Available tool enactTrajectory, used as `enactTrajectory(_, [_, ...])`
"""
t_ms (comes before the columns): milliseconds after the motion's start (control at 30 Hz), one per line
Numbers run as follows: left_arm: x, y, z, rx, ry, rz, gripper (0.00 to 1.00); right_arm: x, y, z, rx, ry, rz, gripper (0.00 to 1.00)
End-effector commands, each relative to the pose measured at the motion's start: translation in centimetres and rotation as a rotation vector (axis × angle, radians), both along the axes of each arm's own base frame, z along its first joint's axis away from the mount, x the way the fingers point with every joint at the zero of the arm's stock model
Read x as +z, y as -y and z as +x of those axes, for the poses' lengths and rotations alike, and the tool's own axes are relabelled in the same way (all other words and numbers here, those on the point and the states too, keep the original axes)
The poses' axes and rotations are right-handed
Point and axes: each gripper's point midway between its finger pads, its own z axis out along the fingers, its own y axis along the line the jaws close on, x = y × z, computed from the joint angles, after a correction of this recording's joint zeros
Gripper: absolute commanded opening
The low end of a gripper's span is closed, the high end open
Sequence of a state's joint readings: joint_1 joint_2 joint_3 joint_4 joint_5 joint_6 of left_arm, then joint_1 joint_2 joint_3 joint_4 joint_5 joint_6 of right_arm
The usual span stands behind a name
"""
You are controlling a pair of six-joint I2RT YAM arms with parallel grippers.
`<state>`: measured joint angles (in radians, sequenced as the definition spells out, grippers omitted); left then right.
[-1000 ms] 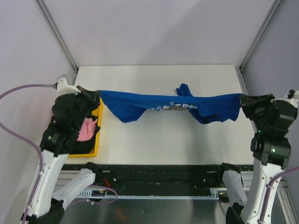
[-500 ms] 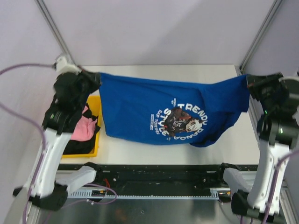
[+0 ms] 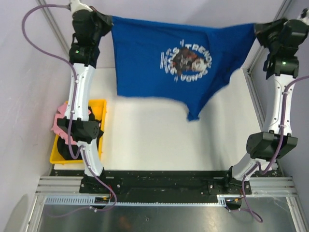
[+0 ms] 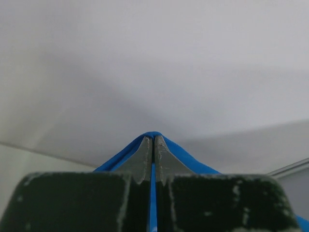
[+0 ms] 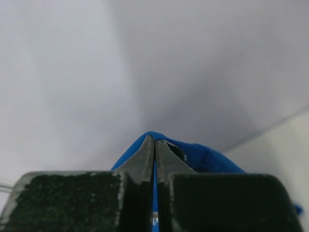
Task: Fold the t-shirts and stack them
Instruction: Flatten out the tshirt
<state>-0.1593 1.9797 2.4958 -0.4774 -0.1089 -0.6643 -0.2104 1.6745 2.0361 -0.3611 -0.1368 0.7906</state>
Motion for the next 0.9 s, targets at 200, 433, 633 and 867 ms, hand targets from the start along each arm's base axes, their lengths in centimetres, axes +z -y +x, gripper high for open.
enactTrajectory(200, [6.8,-5.0,-7.4,0.029,0.19,-0.018,0.0,6.6,0.2,-7.4,-0.03,0.224,-0.011,0.0])
enactTrajectory(433, [-15.3,-6.1,-10.4,0.084,-0.276,0.011,0.0,-11.6,-1.1,-11.4,-0.03,-0.192,0.084,0.0])
enactTrajectory(633, [-34.0,-6.0,-16.4,0.078,-0.677,-0.005,0.0,-29.9,-2.5,-16.4,0.001,-0.62,0.147,0.0])
enactTrajectory(867, [-44.1,-5.6,-20.5,0.059,-0.945,-0.004,0.0,-42.5,-3.5,-20.4,0.069,-0.969,0.18,0.03])
